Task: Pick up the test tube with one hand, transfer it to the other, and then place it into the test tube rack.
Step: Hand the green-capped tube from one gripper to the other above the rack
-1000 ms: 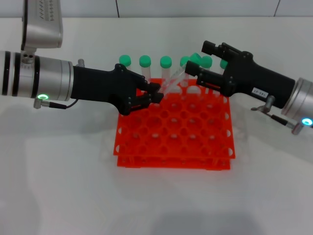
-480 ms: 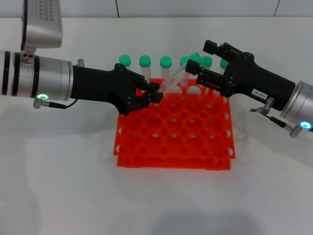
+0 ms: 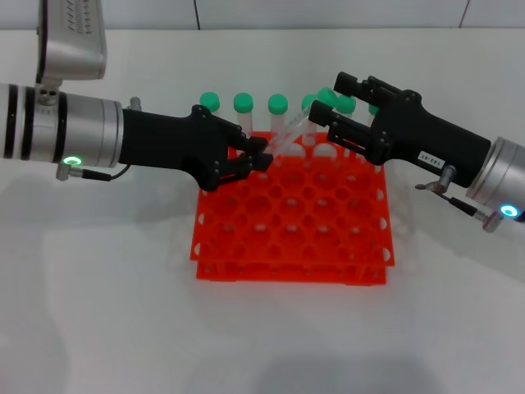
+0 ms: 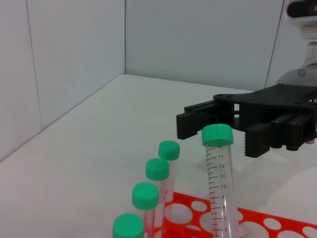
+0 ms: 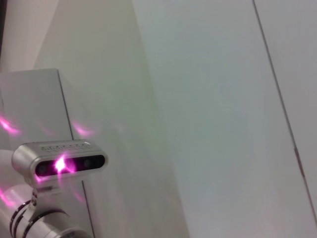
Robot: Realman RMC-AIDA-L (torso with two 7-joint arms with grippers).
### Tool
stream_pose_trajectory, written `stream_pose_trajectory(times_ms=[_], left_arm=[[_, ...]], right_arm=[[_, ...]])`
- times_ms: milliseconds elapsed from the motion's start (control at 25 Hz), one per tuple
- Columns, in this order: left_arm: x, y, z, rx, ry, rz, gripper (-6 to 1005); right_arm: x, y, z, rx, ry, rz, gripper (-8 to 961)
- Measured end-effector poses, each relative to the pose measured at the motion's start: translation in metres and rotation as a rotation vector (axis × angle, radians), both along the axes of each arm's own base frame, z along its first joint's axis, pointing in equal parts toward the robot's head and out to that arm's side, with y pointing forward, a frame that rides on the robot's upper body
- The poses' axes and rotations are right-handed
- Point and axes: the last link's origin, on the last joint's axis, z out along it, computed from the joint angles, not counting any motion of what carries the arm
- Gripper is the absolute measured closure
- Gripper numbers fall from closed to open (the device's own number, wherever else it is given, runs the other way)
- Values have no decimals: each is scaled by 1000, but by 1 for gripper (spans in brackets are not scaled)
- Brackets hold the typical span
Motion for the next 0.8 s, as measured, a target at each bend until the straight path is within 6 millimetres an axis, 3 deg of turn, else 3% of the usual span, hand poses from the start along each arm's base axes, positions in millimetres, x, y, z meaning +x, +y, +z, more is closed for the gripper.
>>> stream_pose_trajectory(times_ms=[160,360,800], left_arm=[[1,0,0,0,0,-2,812],[1,0,-1,-1,0,-4,812],[3,0,-1,-2,-1,-20,814]], right_arm=[[-2,0,-1,-8,3,5,214],[-3,0,-1,-14,7,7,297],[-7,0,-3,-33,9,19,337]])
